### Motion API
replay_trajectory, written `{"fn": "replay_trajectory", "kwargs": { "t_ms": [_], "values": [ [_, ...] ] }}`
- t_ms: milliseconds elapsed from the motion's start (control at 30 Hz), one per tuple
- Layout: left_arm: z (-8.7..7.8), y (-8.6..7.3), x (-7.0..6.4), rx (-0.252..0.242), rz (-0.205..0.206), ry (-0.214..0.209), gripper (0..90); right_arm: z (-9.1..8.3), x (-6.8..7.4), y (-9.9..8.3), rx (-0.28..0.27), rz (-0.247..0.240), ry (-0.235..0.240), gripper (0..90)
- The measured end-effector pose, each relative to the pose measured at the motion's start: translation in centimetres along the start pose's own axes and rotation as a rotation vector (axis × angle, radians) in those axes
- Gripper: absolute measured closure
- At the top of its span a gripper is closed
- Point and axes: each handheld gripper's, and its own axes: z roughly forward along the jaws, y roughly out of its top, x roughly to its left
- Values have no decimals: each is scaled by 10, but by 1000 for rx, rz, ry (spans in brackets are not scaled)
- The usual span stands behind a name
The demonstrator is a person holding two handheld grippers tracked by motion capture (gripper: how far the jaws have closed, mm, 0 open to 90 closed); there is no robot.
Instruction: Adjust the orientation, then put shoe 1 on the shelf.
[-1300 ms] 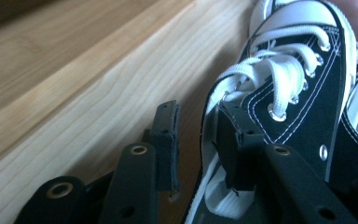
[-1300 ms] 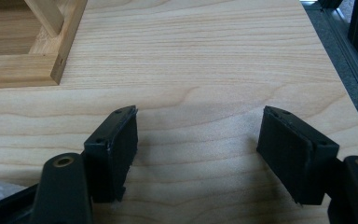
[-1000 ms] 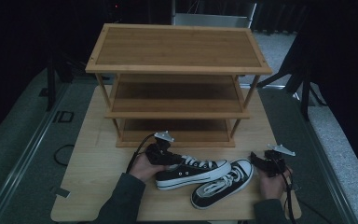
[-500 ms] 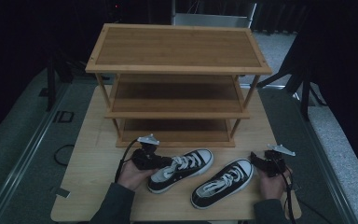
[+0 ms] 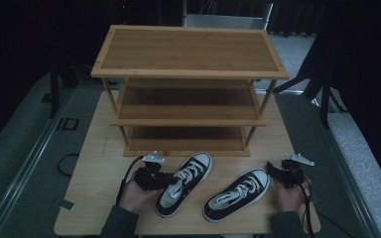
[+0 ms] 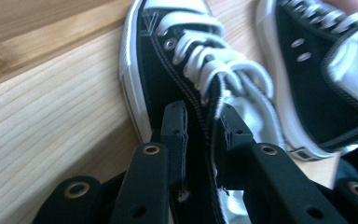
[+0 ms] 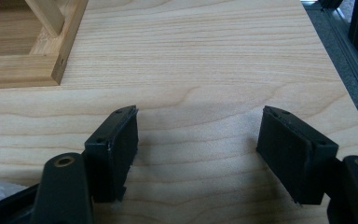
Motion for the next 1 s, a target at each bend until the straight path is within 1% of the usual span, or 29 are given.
{"fn": "replay_trajectory", "kwargs": {
  "t_ms": [33, 67, 100, 200, 233, 267, 300, 333, 367, 400, 467, 533, 600, 667, 800, 833, 1000],
  "values": [
    [2, 0, 0, -2, -9, 1, 765, 0, 0, 0, 0, 0, 0, 287],
    [2, 0, 0, -2, -9, 1, 776, 0, 0, 0, 0, 0, 0, 287],
    [3, 1, 2, -9, -24, -4, 795, 0, 0, 0, 0, 0, 0, 287],
    [2, 1, 3, -11, -32, -10, 866, 0, 0, 0, 0, 0, 0, 287],
    [2, 0, 7, -17, -51, -35, 875, 0, 0, 0, 0, 0, 0, 288],
    [2, 0, 7, -17, -51, -35, 876, 0, 0, 0, 0, 0, 0, 288],
    [2, -2, 12, -29, -75, -73, 878, 0, 0, 0, 0, 0, 0, 287],
    [2, -2, 12, -29, -75, -73, 879, 0, 0, 0, 0, 0, 0, 287],
    [1, -3, 15, -36, -92, -90, 880, 0, 0, 0, 0, 0, 1, 287],
    [1, -3, 15, -42, -97, -95, 880, 0, 0, 0, 0, 0, 1, 287],
    [1, -3, 15, -43, -96, -97, 881, 0, 0, 0, 0, 0, 1, 287],
    [1, -2, 16, -54, -104, -121, 882, 0, 0, 0, 0, -1, 2, 287],
    [1, -2, 16, -56, -105, -129, 882, 0, 0, 0, 0, -1, 1, 287],
    [-1, -2, 16, -70, -115, -149, 882, 0, 0, 0, 0, -1, 2, 287],
    [-4, -2, 16, -85, -123, -161, 882, 0, 0, 0, 0, -1, 2, 287],
    [-7, -2, 16, -99, -124, -169, 882, 0, 0, 0, 0, -1, 1, 287],
    [-19, 0, 14, -140, -123, -179, 882, 0, 0, 0, 0, -1, 1, 287]
  ]
}}
